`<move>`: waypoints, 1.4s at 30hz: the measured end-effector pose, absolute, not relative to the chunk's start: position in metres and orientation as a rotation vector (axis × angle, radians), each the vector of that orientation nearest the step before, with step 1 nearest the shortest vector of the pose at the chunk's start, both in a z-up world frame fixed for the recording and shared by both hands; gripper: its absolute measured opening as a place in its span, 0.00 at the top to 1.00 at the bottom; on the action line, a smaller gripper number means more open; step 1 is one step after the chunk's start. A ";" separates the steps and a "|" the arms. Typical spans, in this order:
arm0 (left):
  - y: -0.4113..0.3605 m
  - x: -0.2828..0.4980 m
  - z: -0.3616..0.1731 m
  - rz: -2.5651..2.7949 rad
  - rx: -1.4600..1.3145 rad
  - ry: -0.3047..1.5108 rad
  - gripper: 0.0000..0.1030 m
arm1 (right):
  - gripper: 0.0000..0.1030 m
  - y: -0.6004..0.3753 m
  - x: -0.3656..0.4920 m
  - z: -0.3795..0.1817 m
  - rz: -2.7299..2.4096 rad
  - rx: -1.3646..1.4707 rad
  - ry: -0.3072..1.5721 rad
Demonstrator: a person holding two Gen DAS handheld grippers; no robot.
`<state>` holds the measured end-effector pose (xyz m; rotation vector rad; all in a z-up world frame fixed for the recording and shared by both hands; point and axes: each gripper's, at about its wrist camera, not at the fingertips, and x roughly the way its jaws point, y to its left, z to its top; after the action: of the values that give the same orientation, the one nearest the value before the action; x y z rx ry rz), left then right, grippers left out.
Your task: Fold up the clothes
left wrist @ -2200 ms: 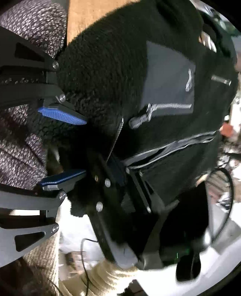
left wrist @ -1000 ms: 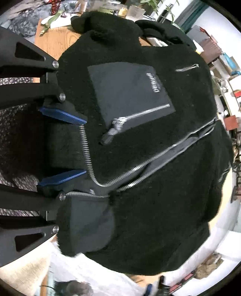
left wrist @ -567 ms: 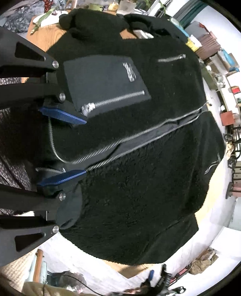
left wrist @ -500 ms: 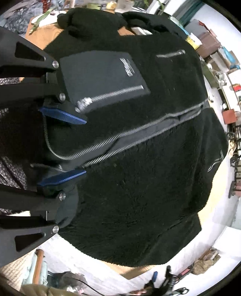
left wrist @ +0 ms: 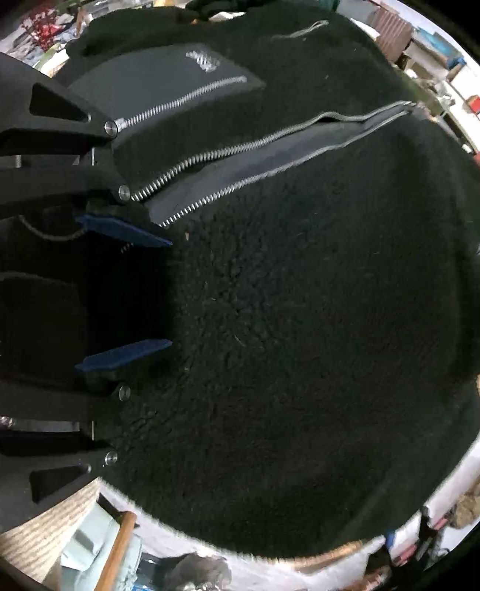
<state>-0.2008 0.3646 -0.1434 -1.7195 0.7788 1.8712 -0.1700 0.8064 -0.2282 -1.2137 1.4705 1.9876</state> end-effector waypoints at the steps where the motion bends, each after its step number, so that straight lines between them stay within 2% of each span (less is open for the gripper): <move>1: 0.363 -0.202 -0.143 1.870 -1.724 0.761 0.44 | 0.52 0.806 -0.170 -0.229 2.002 -1.201 1.484; 2: 0.361 -0.204 -0.143 1.868 -1.729 0.745 0.44 | 0.52 0.805 -0.171 -0.229 2.034 -1.182 1.478; 3: 0.359 -0.205 -0.143 1.866 -1.734 0.728 0.42 | 0.56 0.801 -0.174 -0.227 2.062 -1.179 1.430; 5: 0.355 -0.207 -0.144 1.873 -1.735 0.713 0.37 | 0.69 0.793 -0.178 -0.223 2.126 -1.160 1.333; 6: 0.353 -0.208 -0.145 1.877 -1.737 0.704 0.35 | 0.82 0.789 -0.179 -0.221 2.157 -1.140 1.312; 7: 0.351 -0.210 -0.146 1.880 -1.744 0.689 0.34 | 0.83 0.787 -0.176 -0.218 2.190 -1.084 1.371; 8: 0.349 -0.211 -0.146 1.879 -1.752 0.673 0.33 | 0.83 0.784 -0.173 -0.211 2.230 -1.013 1.421; 14: 0.332 -0.218 -0.131 1.891 -1.752 0.467 0.33 | 0.85 0.718 -0.170 -0.137 2.570 -0.904 1.279; 17: 0.322 -0.218 -0.103 1.917 -1.630 0.288 0.33 | 0.85 0.649 -0.165 -0.108 2.801 -0.952 1.169; 19: 0.320 -0.210 -0.080 1.954 -1.455 0.218 0.33 | 0.85 0.608 -0.166 -0.101 2.912 -1.025 1.122; 22: 0.331 -0.186 -0.068 1.973 -1.280 0.235 0.33 | 0.85 0.567 -0.187 -0.118 2.927 -1.173 1.093; 25: 0.345 -0.170 -0.077 2.037 -1.164 0.411 0.33 | 0.85 0.527 -0.207 -0.136 2.935 -1.324 1.061; 27: 0.358 -0.162 -0.084 2.083 -1.105 0.465 0.33 | 0.85 0.513 -0.219 -0.146 2.906 -1.396 1.053; 30: 0.375 -0.169 -0.084 2.117 -1.084 0.368 0.33 | 0.85 0.513 -0.223 -0.145 2.868 -1.412 1.113; 36: 0.397 -0.189 -0.069 2.088 -1.069 0.155 0.33 | 0.84 0.524 -0.222 -0.117 2.900 -1.343 1.047; 42: 0.407 -0.187 -0.055 2.039 -1.080 0.167 0.33 | 0.84 0.526 -0.218 -0.114 2.884 -1.358 1.035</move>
<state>-0.1866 0.4071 -0.0552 -1.0804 0.1672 2.0388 -0.2177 0.5263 -0.1140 -1.3583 1.0352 2.8844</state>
